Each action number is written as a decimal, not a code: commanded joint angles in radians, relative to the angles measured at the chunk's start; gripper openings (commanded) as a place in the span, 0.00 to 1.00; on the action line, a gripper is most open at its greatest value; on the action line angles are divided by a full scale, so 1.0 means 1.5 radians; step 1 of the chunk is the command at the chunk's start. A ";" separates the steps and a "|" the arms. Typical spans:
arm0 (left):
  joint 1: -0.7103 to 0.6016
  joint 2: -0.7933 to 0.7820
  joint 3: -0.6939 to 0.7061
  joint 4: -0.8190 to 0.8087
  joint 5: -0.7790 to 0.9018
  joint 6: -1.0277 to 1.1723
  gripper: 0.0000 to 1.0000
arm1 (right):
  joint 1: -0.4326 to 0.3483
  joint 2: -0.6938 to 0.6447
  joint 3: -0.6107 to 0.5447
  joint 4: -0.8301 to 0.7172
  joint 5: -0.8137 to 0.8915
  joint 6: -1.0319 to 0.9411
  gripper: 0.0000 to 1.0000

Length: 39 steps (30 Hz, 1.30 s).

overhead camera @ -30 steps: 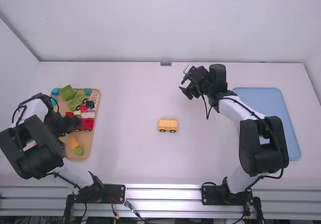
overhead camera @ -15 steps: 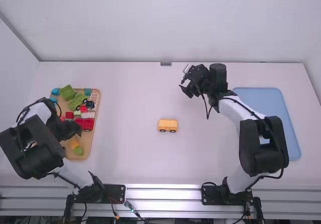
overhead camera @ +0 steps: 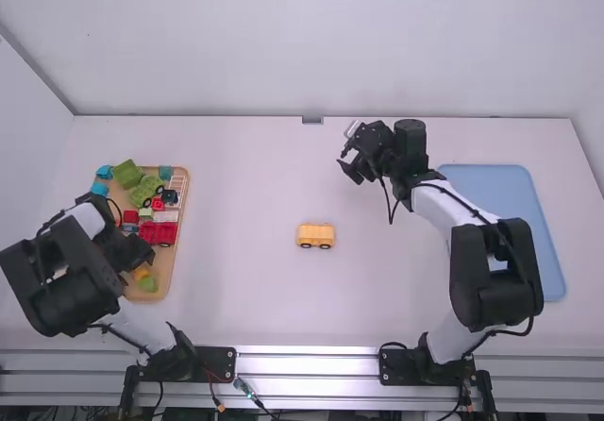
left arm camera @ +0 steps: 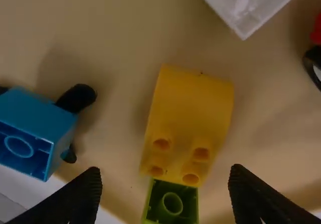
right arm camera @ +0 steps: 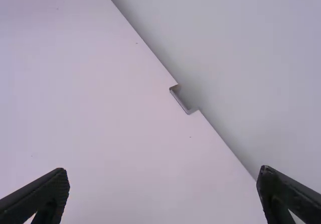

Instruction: Assemble lego blocks to make yellow taxi

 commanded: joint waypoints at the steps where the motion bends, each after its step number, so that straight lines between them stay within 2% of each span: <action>1: 0.001 -0.007 -0.018 0.013 -0.007 0.005 0.67 | -0.001 0.001 0.001 0.000 0.001 0.002 0.99; 5: 0.003 -0.007 -0.042 0.055 -0.007 0.007 0.67 | 0.002 0.001 0.001 0.000 0.001 0.002 0.99; 11: 0.002 -0.007 -0.056 0.082 -0.007 0.005 0.58 | 0.002 0.001 0.001 0.002 0.001 0.004 0.99; 18: 0.003 -0.007 -0.068 0.106 -0.003 0.005 0.31 | 0.000 0.001 0.001 -0.001 0.001 0.004 0.99; 20: 0.002 -0.007 -0.064 0.104 -0.003 0.007 0.14 | 0.000 0.001 0.001 -0.003 0.001 0.004 0.99; 23: 0.002 -0.010 -0.042 0.081 -0.008 0.005 0.03 | 0.001 0.001 0.001 -0.005 0.001 0.004 0.99; 29: -0.014 -0.063 0.024 0.007 -0.007 -0.010 0.02 | 0.001 0.001 0.001 -0.006 0.001 0.004 0.99; 34: -0.071 -0.127 0.062 -0.016 0.000 -0.012 0.04 | 0.001 0.001 0.001 -0.006 0.001 0.004 0.99; 37: -0.142 -0.158 0.069 0.004 0.087 0.095 0.10 | 0.001 0.001 0.001 -0.006 0.001 0.004 0.99; 39: -0.197 -0.161 0.075 0.019 0.153 0.163 0.09 | 0.001 0.001 0.001 -0.006 0.001 0.004 0.99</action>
